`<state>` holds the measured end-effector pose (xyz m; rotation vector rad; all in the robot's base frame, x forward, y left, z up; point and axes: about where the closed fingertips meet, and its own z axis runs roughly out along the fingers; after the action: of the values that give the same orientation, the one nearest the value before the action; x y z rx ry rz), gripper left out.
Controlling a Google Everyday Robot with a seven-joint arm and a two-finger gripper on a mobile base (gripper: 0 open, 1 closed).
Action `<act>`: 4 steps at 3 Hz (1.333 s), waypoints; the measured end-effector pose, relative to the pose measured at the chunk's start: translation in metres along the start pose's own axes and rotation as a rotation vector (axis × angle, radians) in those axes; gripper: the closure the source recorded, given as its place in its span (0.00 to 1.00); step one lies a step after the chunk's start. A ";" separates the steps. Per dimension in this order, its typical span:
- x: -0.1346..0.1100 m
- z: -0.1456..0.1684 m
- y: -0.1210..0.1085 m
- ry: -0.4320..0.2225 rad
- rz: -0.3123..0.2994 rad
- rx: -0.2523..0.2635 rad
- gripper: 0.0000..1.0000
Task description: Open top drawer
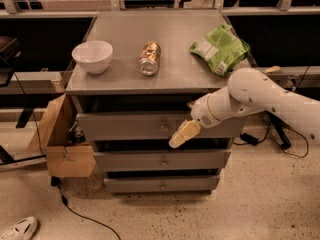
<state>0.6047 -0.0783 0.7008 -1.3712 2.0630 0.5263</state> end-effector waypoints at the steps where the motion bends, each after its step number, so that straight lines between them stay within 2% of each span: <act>1: 0.008 0.010 -0.009 0.014 0.022 0.016 0.00; 2: 0.013 0.016 -0.013 0.010 0.026 0.026 0.19; 4: 0.005 0.006 -0.013 0.010 0.026 0.026 0.66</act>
Offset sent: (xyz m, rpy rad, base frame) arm 0.0177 -0.0090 -0.0270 -0.0080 -0.0103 -0.0553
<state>0.6168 -0.0823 0.6930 -1.3364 2.0908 0.5031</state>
